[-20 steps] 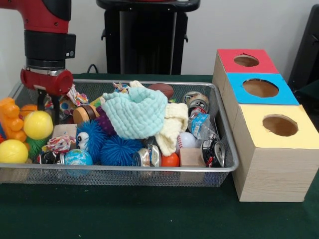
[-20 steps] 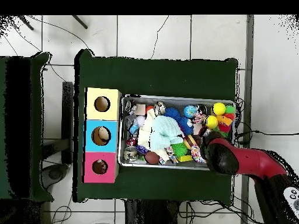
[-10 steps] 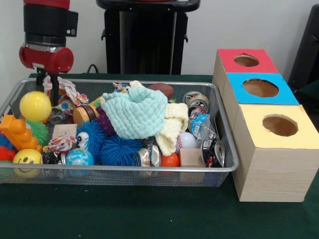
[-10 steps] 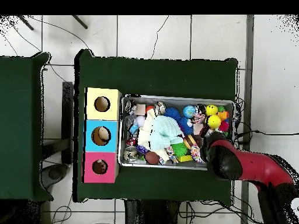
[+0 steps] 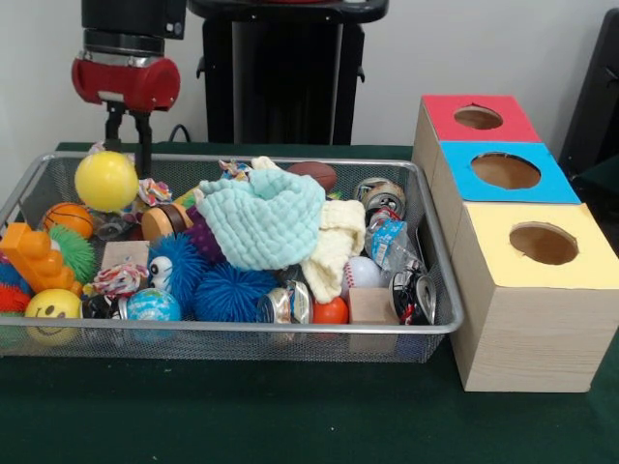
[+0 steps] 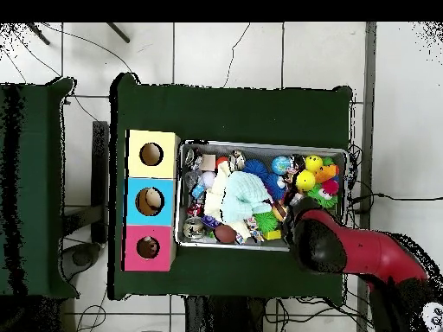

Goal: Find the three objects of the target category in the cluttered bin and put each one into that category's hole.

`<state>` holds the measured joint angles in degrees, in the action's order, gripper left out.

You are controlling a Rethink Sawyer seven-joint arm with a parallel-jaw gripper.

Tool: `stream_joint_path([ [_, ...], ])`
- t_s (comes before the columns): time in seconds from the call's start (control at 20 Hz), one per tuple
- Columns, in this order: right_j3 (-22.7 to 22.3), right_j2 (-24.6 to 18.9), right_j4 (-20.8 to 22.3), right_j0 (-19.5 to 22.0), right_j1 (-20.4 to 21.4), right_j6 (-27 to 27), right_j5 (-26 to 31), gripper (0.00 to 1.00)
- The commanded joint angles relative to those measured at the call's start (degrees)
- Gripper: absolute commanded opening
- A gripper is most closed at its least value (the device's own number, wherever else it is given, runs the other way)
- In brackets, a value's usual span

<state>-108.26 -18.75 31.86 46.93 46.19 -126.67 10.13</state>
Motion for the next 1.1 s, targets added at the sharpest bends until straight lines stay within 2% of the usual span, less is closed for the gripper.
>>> stream_joint_path([
  [0.05, -4.37, 0.45, -2.29, -1.06, -0.20, -6.77, -3.10, 0.00],
  [0.2, -5.22, 0.52, -2.30, -0.91, 0.01, -6.35, -3.36, 0.00],
  [0.55, -7.62, -0.17, -0.41, 2.99, -0.66, -0.08, 2.72, 0.00],
  [0.85, -9.56, 1.48, 1.72, 4.99, -1.93, -0.96, -0.64, 0.00],
  [1.1, -10.11, 1.41, 1.96, 6.01, -2.13, -0.72, -1.07, 0.00],
])
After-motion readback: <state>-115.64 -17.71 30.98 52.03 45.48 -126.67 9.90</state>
